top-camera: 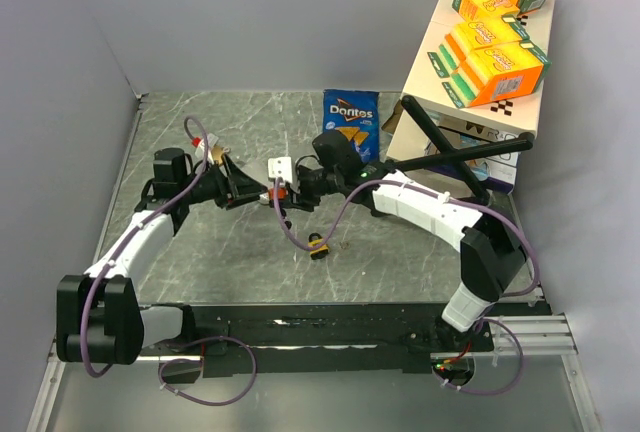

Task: Lock with the key
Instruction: Pick up the lock from the center of the board.

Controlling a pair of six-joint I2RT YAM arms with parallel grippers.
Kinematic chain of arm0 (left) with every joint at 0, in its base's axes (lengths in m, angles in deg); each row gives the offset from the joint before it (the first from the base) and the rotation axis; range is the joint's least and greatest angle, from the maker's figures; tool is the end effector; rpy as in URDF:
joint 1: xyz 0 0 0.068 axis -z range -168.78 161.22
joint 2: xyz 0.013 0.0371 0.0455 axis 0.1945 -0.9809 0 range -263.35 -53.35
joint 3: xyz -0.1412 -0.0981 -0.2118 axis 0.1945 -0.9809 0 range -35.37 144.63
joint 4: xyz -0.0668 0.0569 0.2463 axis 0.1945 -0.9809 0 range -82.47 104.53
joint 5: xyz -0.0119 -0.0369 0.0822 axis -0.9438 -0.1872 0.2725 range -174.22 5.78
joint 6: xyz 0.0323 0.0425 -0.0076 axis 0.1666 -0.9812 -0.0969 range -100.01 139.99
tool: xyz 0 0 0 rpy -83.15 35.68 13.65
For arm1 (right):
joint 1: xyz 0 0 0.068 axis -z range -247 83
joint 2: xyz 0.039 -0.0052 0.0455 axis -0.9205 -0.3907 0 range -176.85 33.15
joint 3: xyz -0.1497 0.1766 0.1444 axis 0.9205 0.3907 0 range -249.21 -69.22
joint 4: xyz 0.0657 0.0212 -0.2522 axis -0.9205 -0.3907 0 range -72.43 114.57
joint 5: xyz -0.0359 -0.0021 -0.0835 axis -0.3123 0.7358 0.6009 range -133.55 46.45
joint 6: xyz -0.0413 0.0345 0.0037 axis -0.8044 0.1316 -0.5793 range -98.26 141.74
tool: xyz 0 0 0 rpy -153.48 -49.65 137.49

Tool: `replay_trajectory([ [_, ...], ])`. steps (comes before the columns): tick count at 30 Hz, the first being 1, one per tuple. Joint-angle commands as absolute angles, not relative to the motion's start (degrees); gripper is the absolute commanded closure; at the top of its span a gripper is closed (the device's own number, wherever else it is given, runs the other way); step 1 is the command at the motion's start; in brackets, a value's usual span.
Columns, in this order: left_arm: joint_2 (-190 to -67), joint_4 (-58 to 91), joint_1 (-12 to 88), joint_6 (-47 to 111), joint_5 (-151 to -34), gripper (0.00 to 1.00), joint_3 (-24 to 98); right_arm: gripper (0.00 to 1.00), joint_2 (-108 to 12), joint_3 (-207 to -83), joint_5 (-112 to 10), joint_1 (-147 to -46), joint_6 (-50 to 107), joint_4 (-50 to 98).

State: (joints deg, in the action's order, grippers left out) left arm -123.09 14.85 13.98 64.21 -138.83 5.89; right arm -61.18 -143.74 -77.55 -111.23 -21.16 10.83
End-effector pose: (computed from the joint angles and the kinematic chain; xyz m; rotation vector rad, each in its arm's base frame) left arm 0.2542 -0.0413 0.2524 -0.1337 2.1552 -1.4691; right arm 0.2564 0.2773 0.2930 -1.6839 1.2744 0.6501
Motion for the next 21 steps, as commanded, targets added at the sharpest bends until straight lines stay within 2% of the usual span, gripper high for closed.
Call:
replay_trajectory([
  [1, -123.4, 18.9, 15.3, 64.7, -141.0, 0.35, 8.1, 1.00, -55.3, -144.3, -79.6, -113.0, -25.1, 13.3],
  [10, -125.2, 16.0, 17.7, 61.6, -141.5, 0.41, 10.2, 1.00, -55.7, -146.2, -78.9, -114.0, -26.5, 11.3],
  [21, -125.7, 15.6, 18.2, 61.8, -138.3, 0.43, 11.8, 1.00, -53.2, -143.4, -79.6, -115.0, -32.6, 10.2],
])
